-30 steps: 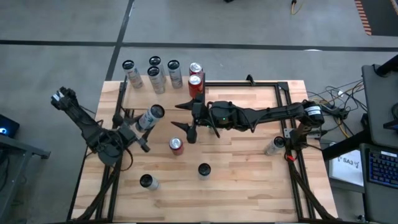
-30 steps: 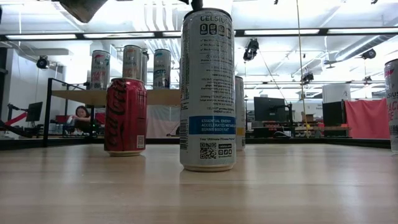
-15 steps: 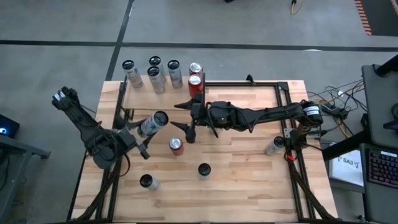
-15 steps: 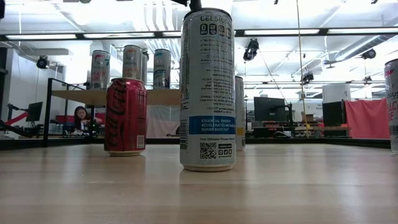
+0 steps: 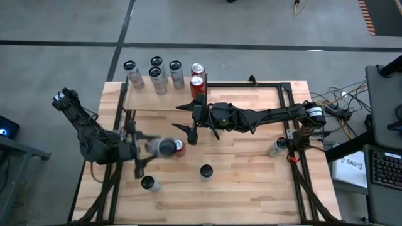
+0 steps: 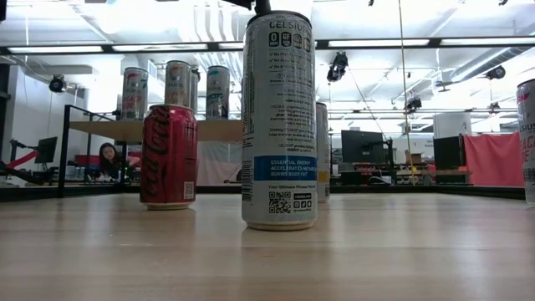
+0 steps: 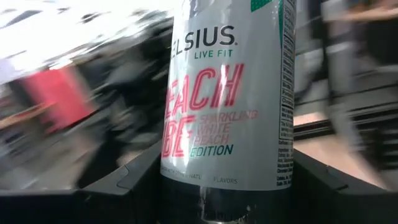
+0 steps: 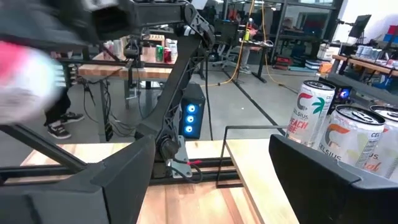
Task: Place canned beverage on shelf
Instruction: Put the top white pink soda can on the shelf aligned with the other white pink soda can
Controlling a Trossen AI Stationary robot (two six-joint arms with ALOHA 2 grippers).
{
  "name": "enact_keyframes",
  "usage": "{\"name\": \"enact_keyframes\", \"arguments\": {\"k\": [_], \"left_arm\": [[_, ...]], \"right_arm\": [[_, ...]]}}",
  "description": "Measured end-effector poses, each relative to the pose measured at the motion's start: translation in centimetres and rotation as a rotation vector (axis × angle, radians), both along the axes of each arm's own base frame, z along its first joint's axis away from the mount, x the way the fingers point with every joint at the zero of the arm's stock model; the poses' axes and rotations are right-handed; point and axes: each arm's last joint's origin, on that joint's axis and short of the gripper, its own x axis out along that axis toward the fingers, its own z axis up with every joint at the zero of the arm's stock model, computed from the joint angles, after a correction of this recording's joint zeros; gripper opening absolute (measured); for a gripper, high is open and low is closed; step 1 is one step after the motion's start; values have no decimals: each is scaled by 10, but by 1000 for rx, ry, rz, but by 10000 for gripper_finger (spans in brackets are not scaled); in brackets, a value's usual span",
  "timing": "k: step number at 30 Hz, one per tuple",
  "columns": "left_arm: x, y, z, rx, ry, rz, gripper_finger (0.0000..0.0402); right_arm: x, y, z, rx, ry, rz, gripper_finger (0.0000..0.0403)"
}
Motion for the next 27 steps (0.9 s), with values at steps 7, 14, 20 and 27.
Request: {"name": "enact_keyframes", "arguments": {"k": [7,14,20,27], "left_arm": [[3,-8,-21,92,17,-203,232],[-5,7,-49,66,-104,-69,232],[-19,30,-66,-5,-111,226,232],[-21,41,-76,3,-94,335,232]], "right_arm": [[0,0,-4,-13,43,3,308],[-1,0,-5,-13,61,3,306],[-1,0,-3,-11,44,0,306],[3,0,-1,-7,-27,0,311]]}}
